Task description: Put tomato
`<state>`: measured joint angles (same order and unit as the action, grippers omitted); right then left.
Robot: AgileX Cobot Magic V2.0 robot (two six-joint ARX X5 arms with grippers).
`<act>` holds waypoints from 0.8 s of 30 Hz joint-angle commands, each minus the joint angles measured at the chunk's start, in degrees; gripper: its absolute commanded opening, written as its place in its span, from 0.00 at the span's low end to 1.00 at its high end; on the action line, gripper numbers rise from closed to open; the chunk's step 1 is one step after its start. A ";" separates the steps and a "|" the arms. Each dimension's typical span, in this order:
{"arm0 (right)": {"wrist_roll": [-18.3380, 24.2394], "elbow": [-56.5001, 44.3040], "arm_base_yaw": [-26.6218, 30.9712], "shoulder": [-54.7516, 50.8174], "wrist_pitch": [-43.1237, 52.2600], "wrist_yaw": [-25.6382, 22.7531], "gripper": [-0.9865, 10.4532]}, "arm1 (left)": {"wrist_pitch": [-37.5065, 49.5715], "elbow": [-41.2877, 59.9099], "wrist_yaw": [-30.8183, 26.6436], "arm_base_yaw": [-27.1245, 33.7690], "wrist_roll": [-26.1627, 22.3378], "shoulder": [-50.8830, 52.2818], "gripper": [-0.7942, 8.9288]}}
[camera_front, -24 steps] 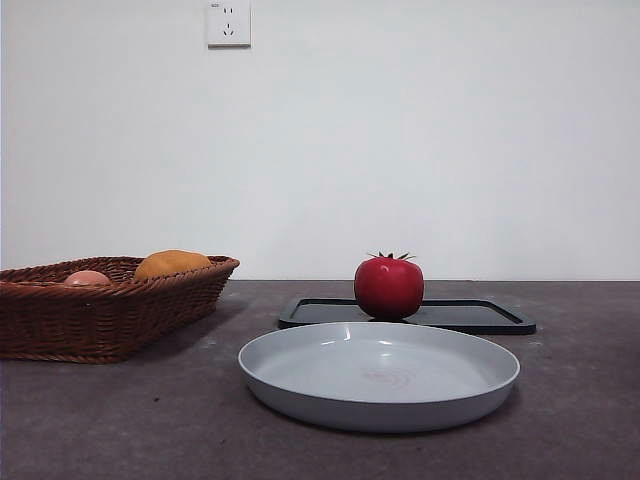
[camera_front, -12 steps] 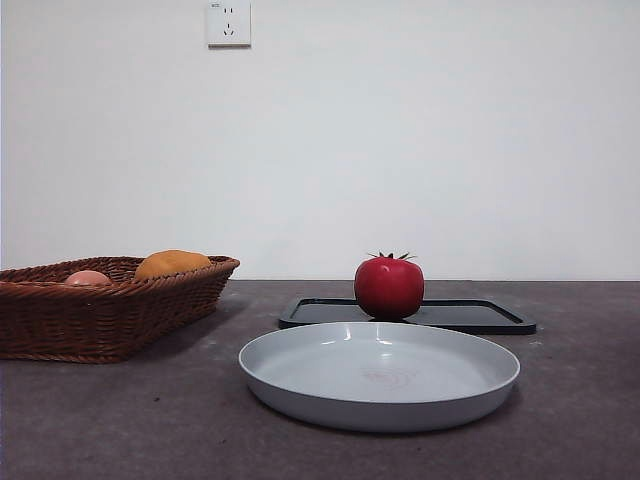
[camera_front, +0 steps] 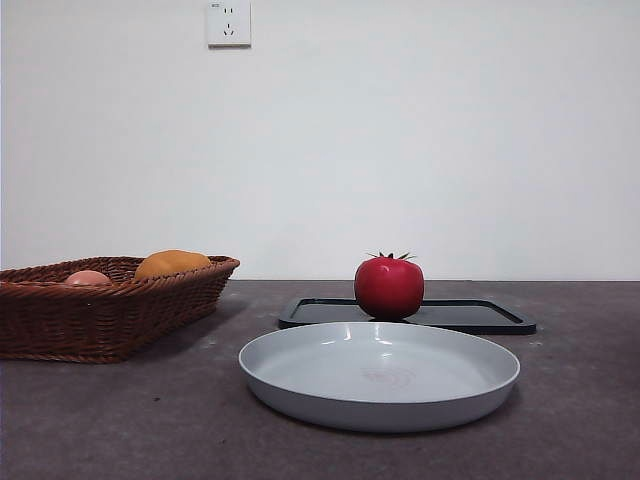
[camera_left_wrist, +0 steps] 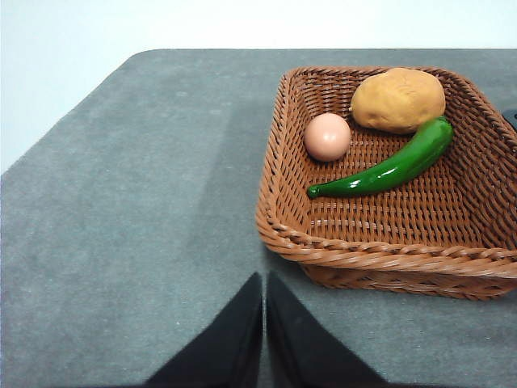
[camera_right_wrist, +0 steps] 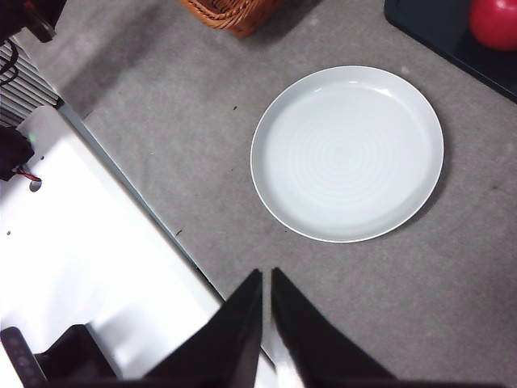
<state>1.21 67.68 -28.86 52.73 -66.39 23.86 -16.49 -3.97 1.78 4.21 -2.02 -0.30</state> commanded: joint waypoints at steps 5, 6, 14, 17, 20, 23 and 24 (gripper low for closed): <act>-0.15 0.59 0.07 -0.50 0.55 -0.07 0.09 | -0.57 1.14 0.11 -0.09 0.00 0.13 0.09; -0.02 0.59 0.63 -1.11 0.52 0.00 0.09 | -0.59 1.14 0.09 -0.09 0.00 0.13 0.09; 3.80 -0.35 13.94 -10.29 12.79 0.52 0.09 | -0.59 1.14 0.09 -0.09 0.00 0.11 0.09; 4.00 -3.72 20.24 -14.97 19.12 0.07 0.09 | -0.59 1.14 0.09 -0.09 0.00 0.13 0.09; 4.42 -10.49 25.88 -19.96 28.11 0.11 0.09 | -0.59 1.14 0.11 -0.09 0.00 0.11 0.09; 4.39 -19.54 29.40 -25.24 38.03 0.11 0.09 | -0.59 1.14 0.11 -0.09 0.00 0.11 0.09; 4.39 -22.40 30.10 -26.95 40.74 0.11 0.09 | -0.59 1.14 0.11 -0.09 0.00 0.11 0.09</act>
<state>4.78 47.79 0.91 26.70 -28.38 23.92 -16.49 -3.97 1.78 4.21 -2.02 -0.30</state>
